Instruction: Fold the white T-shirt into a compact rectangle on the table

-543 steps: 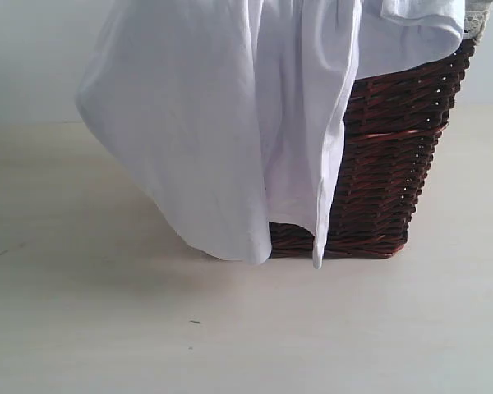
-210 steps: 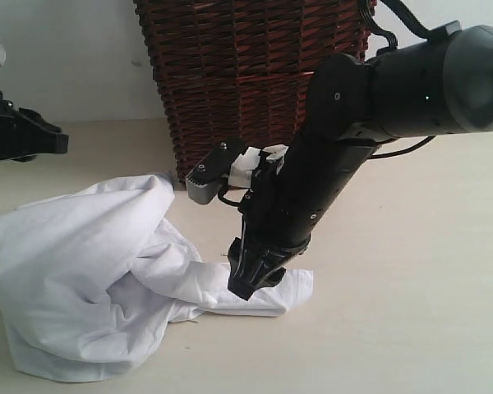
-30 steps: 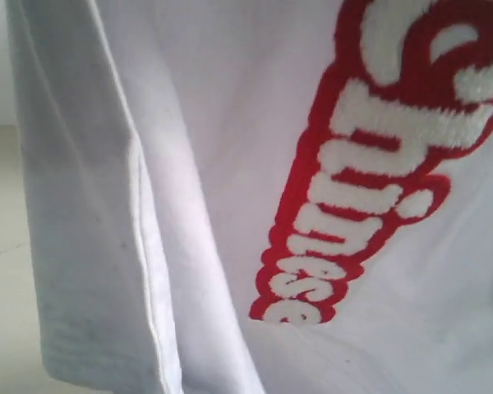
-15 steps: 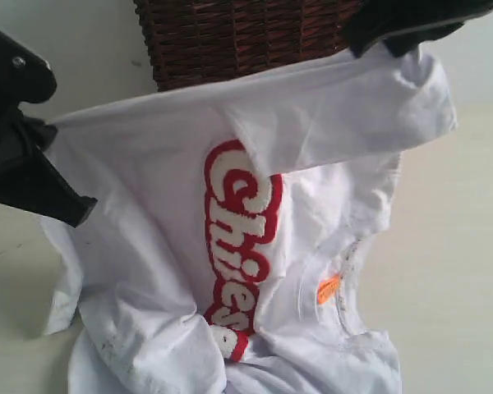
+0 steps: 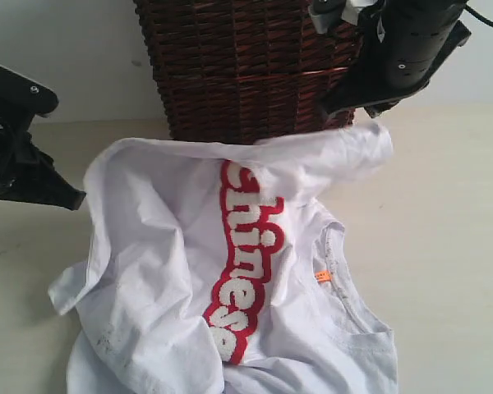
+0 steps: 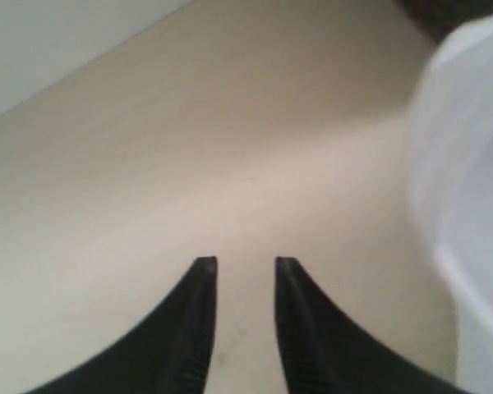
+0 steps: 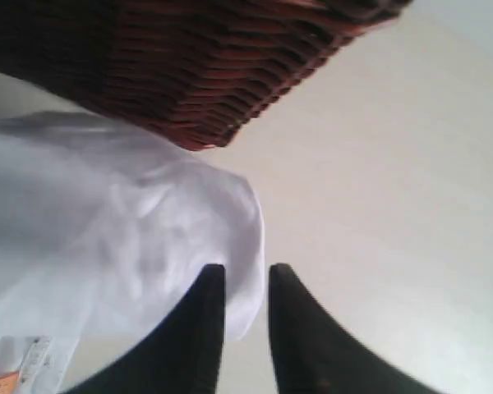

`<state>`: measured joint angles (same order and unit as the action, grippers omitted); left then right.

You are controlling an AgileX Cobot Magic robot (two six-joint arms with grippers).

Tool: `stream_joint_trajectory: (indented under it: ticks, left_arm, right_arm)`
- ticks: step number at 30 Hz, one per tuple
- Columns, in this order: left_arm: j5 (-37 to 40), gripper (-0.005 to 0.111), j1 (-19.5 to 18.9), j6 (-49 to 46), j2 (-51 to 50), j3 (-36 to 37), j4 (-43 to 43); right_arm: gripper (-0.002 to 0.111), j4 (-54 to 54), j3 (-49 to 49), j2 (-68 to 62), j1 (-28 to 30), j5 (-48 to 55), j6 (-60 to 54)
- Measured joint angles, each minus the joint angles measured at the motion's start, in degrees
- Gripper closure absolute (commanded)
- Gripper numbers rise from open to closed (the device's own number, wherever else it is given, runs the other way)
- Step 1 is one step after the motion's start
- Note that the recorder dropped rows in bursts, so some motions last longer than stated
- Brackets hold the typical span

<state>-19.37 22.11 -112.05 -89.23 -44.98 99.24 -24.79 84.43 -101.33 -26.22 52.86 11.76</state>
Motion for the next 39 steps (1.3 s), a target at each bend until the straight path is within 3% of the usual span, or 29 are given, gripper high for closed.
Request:
stream_joint_trajectory:
  ticks: [3,9,12,18,21,23,26,28,32,33,35,39]
  left_arm:
    - [-2.9,0.056,-0.4,0.0,-1.1,-1.2,0.2]
    - [-7.0,0.077,-0.1,1.3,-0.6,-2.0,0.5]
    - [-3.6,0.085,2.0,2.6,1.0,-1.0,0.5]
    - [14.2,0.094,9.4,7.3,2.0,3.6,0.5]
    - [15.5,0.106,13.0,8.7,1.4,6.9,0.5]
    - [12.9,0.107,14.3,10.5,0.3,8.6,0.5]
    - [7.9,0.107,14.3,13.8,-1.6,10.8,0.5]
    - [8.7,0.107,13.1,15.8,-2.6,11.2,0.5]
    - [26.5,0.107,8.6,21.5,-4.1,10.8,-0.3]
    - [30.6,0.107,7.3,25.1,-4.4,10.1,-2.7]
    - [40.5,0.107,2.9,39.3,-5.4,6.6,-15.9]
    - [57.5,0.107,-3.7,77.8,-8.2,-4.8,-58.0]
  right_arm:
    - [0.055,-0.9,0.0,-0.6,0.4,-1.0,0.0]
    - [0.056,0.0,0.0,-0.3,0.3,-0.2,-0.6]
    - [0.058,7.1,0.0,1.6,0.3,0.5,-7.3]
    - [0.073,19.9,0.0,5.7,0.3,6.2,-17.9]
    - [0.076,20.7,0.0,6.8,0.3,10.8,-18.8]
    - [0.076,21.4,0.0,7.4,0.3,12.5,-18.9]
    - [0.076,23.6,-0.9,8.6,0.3,12.8,-19.7]
    - [0.076,24.3,-2.0,9.1,0.3,12.4,-20.2]
    - [0.076,24.8,-3.9,9.3,0.3,10.1,-20.6]
    - [0.077,24.8,-4.0,9.3,0.3,9.6,-20.6]
    - [0.078,24.8,-4.2,9.3,0.3,8.7,-21.1]
    - [0.083,24.8,-4.2,9.3,0.3,8.1,-21.3]
